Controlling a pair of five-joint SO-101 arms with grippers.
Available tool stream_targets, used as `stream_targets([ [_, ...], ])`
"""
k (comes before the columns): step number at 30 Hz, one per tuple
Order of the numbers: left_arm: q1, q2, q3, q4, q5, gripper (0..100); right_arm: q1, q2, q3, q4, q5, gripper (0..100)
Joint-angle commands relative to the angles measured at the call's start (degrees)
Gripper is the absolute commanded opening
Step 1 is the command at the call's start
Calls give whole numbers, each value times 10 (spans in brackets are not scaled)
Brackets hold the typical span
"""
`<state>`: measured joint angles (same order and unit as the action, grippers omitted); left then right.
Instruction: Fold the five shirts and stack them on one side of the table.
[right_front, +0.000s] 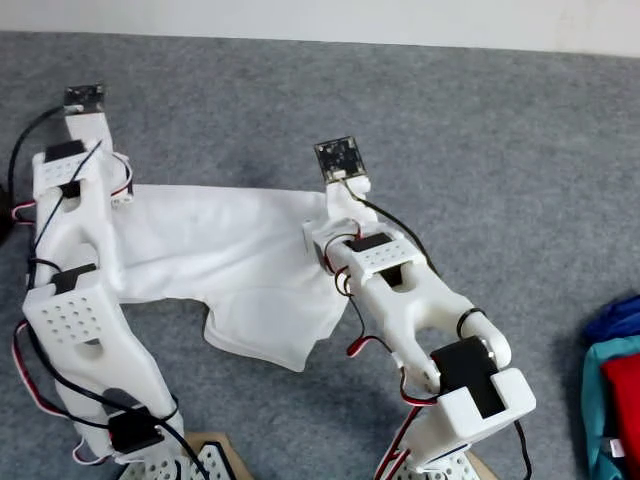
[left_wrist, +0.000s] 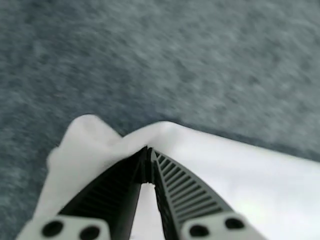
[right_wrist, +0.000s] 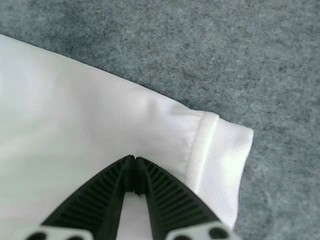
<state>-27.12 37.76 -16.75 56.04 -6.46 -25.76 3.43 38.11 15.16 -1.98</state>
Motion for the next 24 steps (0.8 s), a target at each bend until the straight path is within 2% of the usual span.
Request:
stream_targets([
  [1, -32, -5, -4, -40, 3, 8, 10, -3, -13, -7, 6, 8],
  [12, -79, -7, -4, -47, 2, 10, 10, -2, -13, -7, 6, 8],
  [19, -92, -9, -51, -41, 4, 10, 11, -3, -13, -7, 6, 8],
  [21, -83, -11, -79, -11, 6, 10, 11, -3, -13, -7, 6, 8],
  [24, -58, -22, -142, 92, 66, 10, 11, -3, -13, -7, 6, 8],
])
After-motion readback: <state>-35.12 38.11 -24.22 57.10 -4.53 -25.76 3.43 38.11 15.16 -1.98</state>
